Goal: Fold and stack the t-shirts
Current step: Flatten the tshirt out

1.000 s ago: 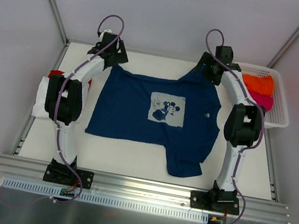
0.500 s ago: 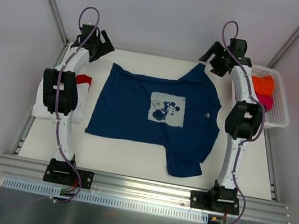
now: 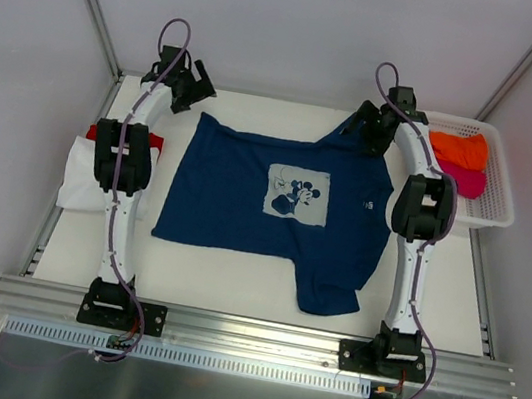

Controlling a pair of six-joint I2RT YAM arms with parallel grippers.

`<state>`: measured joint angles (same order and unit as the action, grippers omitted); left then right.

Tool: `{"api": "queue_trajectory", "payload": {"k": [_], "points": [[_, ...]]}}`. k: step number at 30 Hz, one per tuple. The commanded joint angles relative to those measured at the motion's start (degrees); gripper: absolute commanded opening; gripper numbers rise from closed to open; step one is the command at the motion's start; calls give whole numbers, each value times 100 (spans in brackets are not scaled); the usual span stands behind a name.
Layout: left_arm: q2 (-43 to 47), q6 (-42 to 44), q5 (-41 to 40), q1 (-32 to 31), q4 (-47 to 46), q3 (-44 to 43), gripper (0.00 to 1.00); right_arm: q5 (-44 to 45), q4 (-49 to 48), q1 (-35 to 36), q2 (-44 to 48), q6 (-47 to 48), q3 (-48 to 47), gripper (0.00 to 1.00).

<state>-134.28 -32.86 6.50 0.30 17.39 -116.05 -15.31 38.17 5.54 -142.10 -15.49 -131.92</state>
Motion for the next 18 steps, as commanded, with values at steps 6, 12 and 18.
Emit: {"api": "queue_trajectory", "payload": {"k": [6,12,18], "points": [[-485,-97,483,-276,-16,-814,92,-7,208,149,-151,142,-141,82],[-564,-37,537,-284,-7,-770,90,221,208,149,-142,230,-150,68],[-582,104,475,-284,-7,-814,92,511,32,140,-89,257,-264,68]]}}
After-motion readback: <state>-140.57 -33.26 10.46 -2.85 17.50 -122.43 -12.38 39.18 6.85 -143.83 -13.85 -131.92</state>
